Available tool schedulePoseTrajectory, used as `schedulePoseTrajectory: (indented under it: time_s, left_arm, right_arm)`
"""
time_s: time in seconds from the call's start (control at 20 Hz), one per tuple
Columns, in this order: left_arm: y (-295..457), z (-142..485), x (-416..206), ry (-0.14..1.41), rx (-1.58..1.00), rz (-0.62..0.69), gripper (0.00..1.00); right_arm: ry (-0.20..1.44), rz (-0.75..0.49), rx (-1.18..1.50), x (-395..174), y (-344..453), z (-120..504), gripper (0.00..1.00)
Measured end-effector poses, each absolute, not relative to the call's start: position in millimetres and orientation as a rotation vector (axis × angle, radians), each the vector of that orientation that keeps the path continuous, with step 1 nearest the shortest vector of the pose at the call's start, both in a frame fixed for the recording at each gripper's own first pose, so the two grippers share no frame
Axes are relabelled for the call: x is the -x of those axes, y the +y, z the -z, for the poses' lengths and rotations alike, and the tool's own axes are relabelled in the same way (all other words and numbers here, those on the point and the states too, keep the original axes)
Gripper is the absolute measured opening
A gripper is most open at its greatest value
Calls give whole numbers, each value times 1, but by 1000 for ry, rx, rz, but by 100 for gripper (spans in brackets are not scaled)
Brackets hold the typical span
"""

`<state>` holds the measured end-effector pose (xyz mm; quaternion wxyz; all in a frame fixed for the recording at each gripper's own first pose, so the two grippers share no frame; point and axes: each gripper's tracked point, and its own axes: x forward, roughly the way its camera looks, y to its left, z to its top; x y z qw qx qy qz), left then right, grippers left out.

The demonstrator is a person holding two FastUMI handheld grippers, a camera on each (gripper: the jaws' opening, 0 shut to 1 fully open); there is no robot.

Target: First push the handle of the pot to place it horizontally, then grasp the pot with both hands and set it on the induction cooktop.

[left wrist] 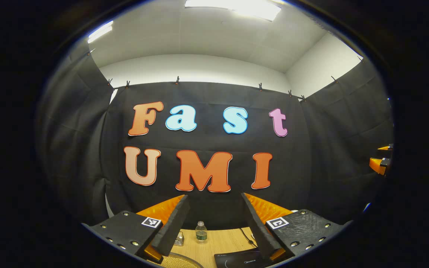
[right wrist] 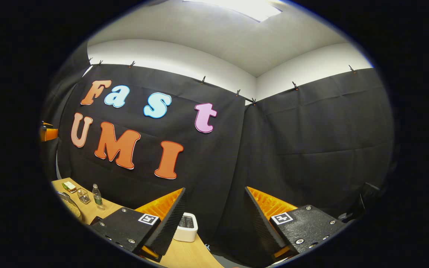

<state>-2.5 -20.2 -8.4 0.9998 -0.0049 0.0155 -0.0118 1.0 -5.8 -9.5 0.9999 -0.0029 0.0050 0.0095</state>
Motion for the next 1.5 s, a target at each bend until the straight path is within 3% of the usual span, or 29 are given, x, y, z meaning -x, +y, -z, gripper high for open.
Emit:
schedulePoseTrajectory:
  time_s: [0.3, 0.7, 0.75, 0.8, 0.95, 1.0, 1.15, 1.5]
  left_arm:
    - [-38, 26, 11, 81, -9, 38, 86]
    - [-51, 95, 40, 342, 51, 51, 88]
    - [-48, 107, 46, 384, 36, 40, 67]
    - [-49, 119, 52, 424, 29, 33, 68]
    - [-49, 163, 80, 592, 6, 6, 21]
    - [-54, 177, 90, 654, 17, 25, 11]
    - [-57, 212, 116, 802, 24, 50, 2]
    - [-8, 290, 205, 1155, -43, -25, 2]
  right_arm:
    - [32, -32, -12, -12, -14, 28, 94]
    - [79, -50, -34, -35, -37, 68, 94]
    - [91, -52, -40, -38, -39, 75, 94]
    - [99, -56, -43, -40, -41, 80, 94]
    - [122, -65, -59, -44, -44, 94, 94]
    - [129, -75, -64, -45, -43, 98, 95]
    - [130, -98, -55, -50, -39, 105, 95]
    - [142, -137, -96, -60, -24, 108, 95]
